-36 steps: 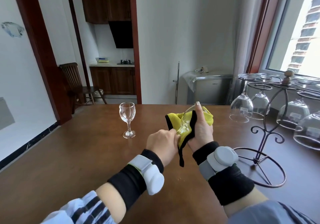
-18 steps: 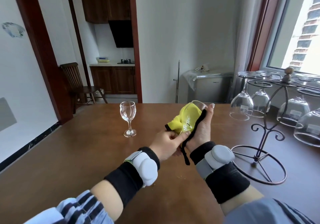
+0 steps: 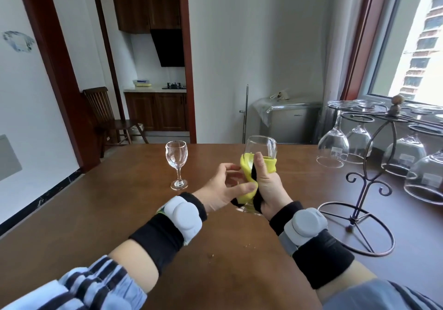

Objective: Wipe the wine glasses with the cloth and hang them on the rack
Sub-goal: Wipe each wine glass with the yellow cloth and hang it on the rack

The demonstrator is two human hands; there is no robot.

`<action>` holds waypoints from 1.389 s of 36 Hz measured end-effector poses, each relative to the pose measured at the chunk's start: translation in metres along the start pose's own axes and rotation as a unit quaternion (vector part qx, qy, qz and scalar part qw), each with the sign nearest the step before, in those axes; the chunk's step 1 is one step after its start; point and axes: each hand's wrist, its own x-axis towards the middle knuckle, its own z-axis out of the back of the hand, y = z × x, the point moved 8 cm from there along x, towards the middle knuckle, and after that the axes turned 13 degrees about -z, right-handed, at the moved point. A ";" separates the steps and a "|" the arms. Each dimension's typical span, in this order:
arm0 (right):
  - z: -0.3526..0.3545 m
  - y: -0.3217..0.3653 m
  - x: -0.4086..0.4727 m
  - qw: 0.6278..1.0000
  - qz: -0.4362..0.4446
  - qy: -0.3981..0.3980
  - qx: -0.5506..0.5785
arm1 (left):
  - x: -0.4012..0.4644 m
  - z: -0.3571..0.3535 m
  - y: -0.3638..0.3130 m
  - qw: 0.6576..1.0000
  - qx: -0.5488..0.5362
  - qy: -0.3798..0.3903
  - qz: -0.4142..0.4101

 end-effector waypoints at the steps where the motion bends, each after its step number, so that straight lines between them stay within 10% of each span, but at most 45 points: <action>1: -0.004 -0.001 -0.002 1.000 0.003 0.008 -0.018 | 0.000 0.001 -0.003 1.000 -0.022 -0.014 -0.003; 11: -0.043 -0.010 -0.015 0.977 0.026 0.166 -0.131 | 0.002 0.020 -0.020 0.994 -0.092 -0.053 -0.025; 19: -0.040 -0.023 -0.009 0.956 0.039 0.095 -0.275 | -0.001 0.019 -0.018 0.992 -0.119 -0.023 -0.029; 35: -0.044 -0.025 -0.020 0.854 0.099 0.004 -0.510 | -0.010 0.072 -0.024 0.966 -0.076 -0.243 -0.036; 42: -0.049 -0.042 -0.033 0.938 0.009 0.124 -0.323 | -0.014 0.079 -0.024 0.959 -0.071 -0.274 -0.025; 50: -0.061 -0.038 -0.041 0.929 0.011 0.186 -0.321 | -0.023 0.080 -0.010 0.921 -0.180 -0.341 0.066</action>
